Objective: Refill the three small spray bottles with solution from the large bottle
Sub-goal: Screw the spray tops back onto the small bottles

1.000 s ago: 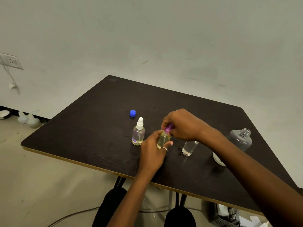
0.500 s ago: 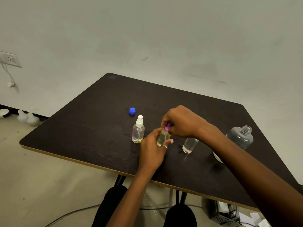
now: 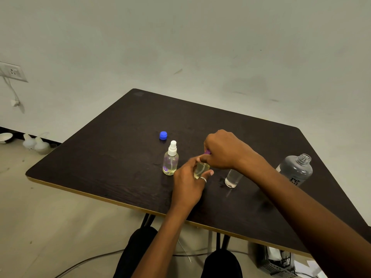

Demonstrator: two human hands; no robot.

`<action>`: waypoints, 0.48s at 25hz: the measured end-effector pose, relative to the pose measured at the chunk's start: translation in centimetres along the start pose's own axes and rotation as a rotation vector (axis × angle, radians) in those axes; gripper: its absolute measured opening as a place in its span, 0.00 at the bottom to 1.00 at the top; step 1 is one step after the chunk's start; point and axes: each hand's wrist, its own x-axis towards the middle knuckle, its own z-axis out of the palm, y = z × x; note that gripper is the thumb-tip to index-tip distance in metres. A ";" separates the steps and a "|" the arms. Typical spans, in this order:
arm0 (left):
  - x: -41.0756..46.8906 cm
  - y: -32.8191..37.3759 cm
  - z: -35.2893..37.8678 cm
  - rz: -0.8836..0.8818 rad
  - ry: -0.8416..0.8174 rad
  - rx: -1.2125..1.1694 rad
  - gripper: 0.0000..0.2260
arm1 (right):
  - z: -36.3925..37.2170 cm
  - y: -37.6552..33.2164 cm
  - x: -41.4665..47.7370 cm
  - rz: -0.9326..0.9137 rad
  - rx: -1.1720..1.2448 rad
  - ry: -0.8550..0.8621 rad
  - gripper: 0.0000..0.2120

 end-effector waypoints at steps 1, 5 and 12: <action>0.0 0.0 0.0 0.000 0.001 0.004 0.17 | 0.2 -0.1 -0.1 0.006 -0.012 0.006 0.17; 0.0 0.0 0.0 0.006 -0.009 0.006 0.15 | 0.4 0.0 -0.4 -0.006 -0.033 0.005 0.15; 0.2 -0.2 -0.1 -0.004 -0.038 0.033 0.15 | -1.0 1.1 -1.2 -0.255 0.037 -0.102 0.10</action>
